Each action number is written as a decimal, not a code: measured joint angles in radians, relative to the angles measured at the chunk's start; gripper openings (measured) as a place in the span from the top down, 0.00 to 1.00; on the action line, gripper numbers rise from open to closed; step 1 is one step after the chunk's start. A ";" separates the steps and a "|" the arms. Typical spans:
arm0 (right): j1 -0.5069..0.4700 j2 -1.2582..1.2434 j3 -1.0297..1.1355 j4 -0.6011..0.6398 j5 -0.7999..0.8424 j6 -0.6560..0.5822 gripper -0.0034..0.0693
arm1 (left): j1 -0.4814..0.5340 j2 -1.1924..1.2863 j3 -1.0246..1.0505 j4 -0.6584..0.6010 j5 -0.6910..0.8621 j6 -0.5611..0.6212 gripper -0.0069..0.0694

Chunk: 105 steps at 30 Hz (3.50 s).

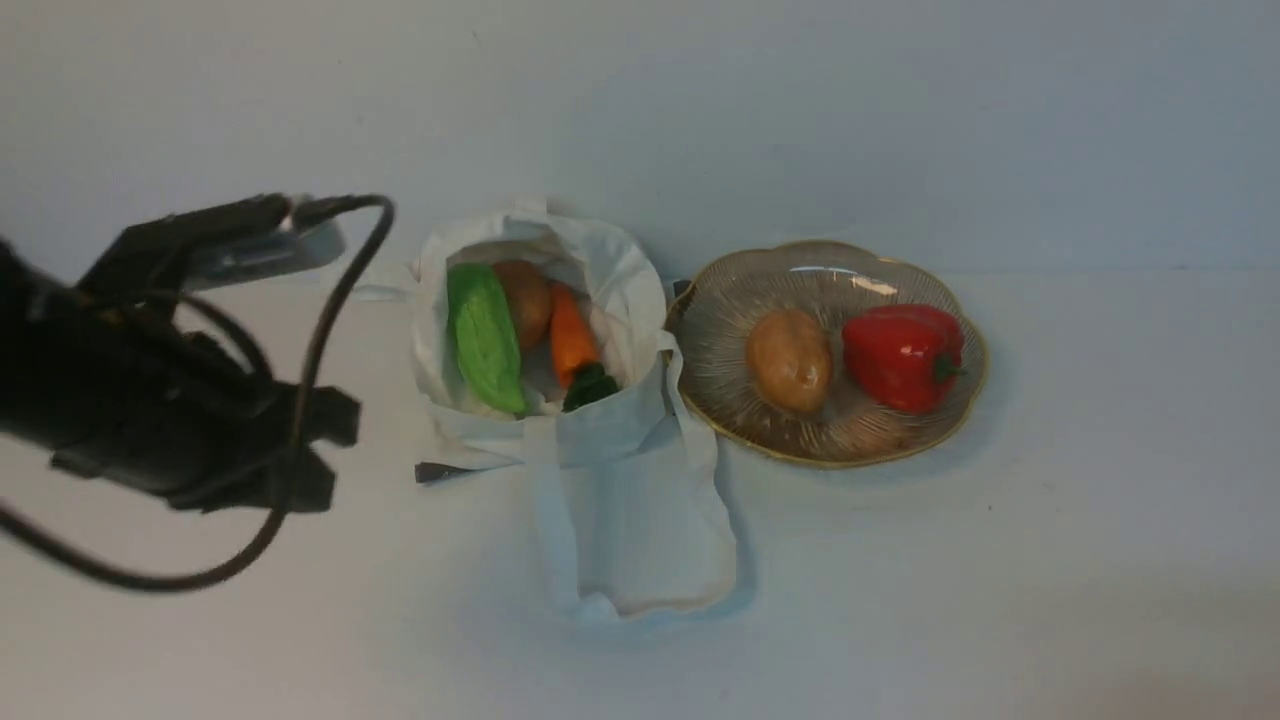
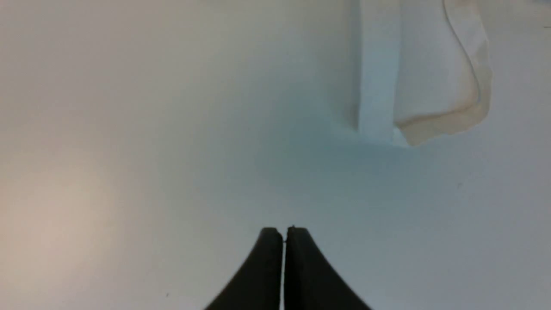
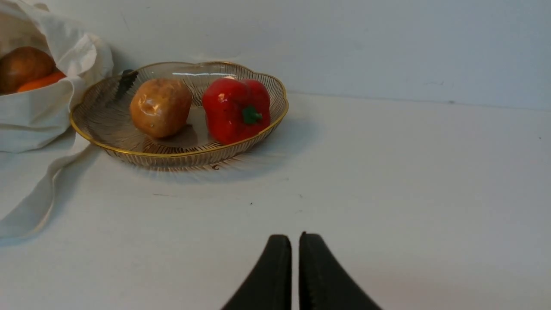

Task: Take vegetables from cloth bag on white table place on plate.
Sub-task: 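Reach into the cloth bag and grasp the green cucumber with the left gripper, then place the green vegetable from the bag onto the plate with the left gripper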

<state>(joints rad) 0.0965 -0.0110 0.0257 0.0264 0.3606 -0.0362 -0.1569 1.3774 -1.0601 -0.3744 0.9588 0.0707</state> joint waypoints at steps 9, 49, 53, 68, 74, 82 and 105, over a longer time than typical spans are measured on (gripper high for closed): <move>0.000 0.000 0.000 0.000 0.000 0.000 0.92 | -0.182 0.364 -0.311 0.198 -0.127 -0.222 0.91; 0.000 0.000 0.000 0.000 0.000 0.000 0.92 | -0.158 0.703 -0.408 0.492 -0.549 -0.491 0.36; 0.000 0.000 0.000 0.000 0.000 0.000 0.92 | -0.169 0.699 -0.408 0.438 -0.502 -0.499 0.36; 0.000 0.000 0.000 0.000 0.000 0.000 0.92 | -0.273 0.440 -0.409 0.004 -0.283 -0.202 0.36; 0.000 0.000 0.000 0.000 0.000 0.000 0.92 | -0.382 0.553 -0.479 -0.216 -0.270 0.130 0.36; 0.000 0.000 0.000 0.000 0.000 0.000 0.92 | -0.385 0.799 -0.775 -0.206 -0.283 0.183 0.36; 0.000 0.000 0.000 0.000 0.000 0.000 0.92 | -0.341 0.960 -0.885 -0.220 -0.285 0.044 0.14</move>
<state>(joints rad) 0.0965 -0.0110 0.0257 0.0264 0.3606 -0.0362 -0.4979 2.3377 -1.9446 -0.5948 0.6737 0.1148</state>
